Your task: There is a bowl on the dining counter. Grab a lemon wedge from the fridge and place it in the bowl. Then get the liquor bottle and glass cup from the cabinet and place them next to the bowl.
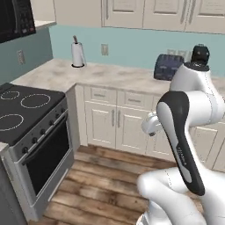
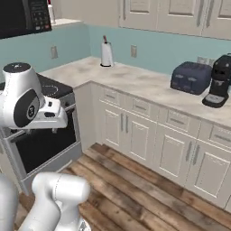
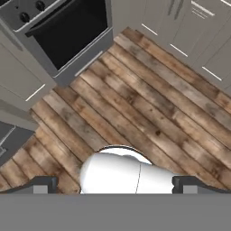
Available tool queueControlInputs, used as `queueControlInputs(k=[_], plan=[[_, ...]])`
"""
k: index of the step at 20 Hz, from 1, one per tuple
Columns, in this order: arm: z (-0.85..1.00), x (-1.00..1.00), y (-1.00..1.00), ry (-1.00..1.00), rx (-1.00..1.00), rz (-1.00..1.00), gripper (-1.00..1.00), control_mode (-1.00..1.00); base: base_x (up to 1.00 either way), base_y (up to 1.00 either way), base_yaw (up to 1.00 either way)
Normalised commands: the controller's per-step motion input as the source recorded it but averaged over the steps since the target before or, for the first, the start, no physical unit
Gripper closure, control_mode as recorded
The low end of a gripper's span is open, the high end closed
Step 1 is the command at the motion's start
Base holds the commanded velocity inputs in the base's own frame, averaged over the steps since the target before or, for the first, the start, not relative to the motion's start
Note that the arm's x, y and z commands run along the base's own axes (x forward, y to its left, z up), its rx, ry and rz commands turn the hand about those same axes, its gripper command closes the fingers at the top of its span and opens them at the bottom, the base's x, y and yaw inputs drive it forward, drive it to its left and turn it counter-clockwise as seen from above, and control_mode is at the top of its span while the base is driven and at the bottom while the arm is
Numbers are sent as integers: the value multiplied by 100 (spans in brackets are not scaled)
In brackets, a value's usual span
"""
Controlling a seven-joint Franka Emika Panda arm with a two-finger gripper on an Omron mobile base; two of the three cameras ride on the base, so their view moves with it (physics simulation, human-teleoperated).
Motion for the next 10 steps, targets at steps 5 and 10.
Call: queueControlInputs(k=[5,10], plan=[[0,0,0,0,0,0,-100,100,100,-38,48],[0,0,0,0,0,0,-100,100,100,-38,47]])
